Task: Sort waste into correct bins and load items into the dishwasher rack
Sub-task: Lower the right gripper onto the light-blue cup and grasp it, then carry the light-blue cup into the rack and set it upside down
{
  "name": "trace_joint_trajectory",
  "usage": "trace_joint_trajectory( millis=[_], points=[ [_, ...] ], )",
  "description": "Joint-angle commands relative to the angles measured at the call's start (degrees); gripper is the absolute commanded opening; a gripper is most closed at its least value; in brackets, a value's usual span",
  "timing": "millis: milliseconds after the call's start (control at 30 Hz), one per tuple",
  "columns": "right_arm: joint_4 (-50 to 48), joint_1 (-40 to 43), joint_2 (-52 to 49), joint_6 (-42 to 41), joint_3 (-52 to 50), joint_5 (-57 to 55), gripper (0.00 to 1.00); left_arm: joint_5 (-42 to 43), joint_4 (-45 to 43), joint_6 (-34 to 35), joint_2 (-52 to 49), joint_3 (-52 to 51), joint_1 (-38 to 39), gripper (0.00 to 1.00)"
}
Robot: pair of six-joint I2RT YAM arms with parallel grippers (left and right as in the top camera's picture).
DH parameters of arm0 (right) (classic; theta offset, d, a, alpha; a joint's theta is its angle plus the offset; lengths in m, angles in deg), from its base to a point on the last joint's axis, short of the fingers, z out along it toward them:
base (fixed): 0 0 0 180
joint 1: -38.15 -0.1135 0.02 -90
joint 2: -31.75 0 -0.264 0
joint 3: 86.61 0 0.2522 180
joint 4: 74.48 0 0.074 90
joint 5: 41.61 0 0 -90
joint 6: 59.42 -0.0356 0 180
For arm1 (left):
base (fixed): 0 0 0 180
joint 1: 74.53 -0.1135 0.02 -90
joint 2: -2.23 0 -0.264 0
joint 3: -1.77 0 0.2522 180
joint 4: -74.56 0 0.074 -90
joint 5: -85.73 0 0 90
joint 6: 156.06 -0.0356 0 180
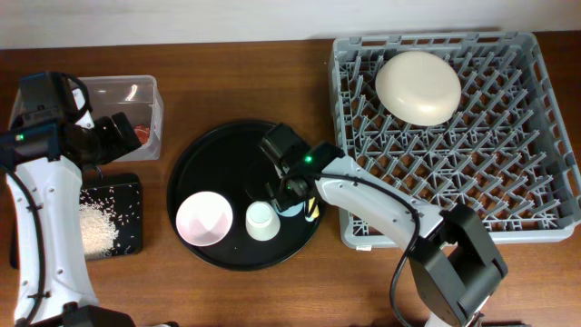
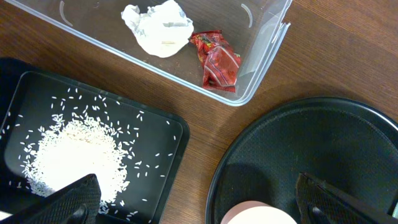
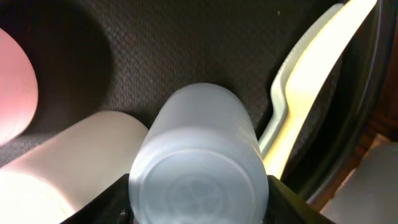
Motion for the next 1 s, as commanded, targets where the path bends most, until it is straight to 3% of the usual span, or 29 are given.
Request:
trace_joint_trajectory(
  millis=[0,233,567,700,967],
  points=[
    [1.55,-0.39,-0.83,-0.28,3.48,0.68,0.56,-0.37,-0.04,0.11,0.92,0.70,-0.15,0.99],
    [5.40,-0.22,-0.83,-0.07,8.96,-0.98,0.56,-0.37,-0.04,0.11,0.92,0.70,-0.15,0.99],
    [30.97,5.18,-0.81,1.38,35.80,-6.45,0.57,-0.37,-0.04,0.11,0.92,0.70,-0.15,0.99],
    [36.94,12.33,-0.83,1.42,37.97,-8.20,0.57,-0.37,-0.04,0.11,0.92,0.70,-0.15,0.99],
    [36.96,28.92,-0.96,4.50,37.83,-8.22,0.57,-0.37,-0.04,0.11,0.92,0.70,-0.15,0.99]
  ],
)
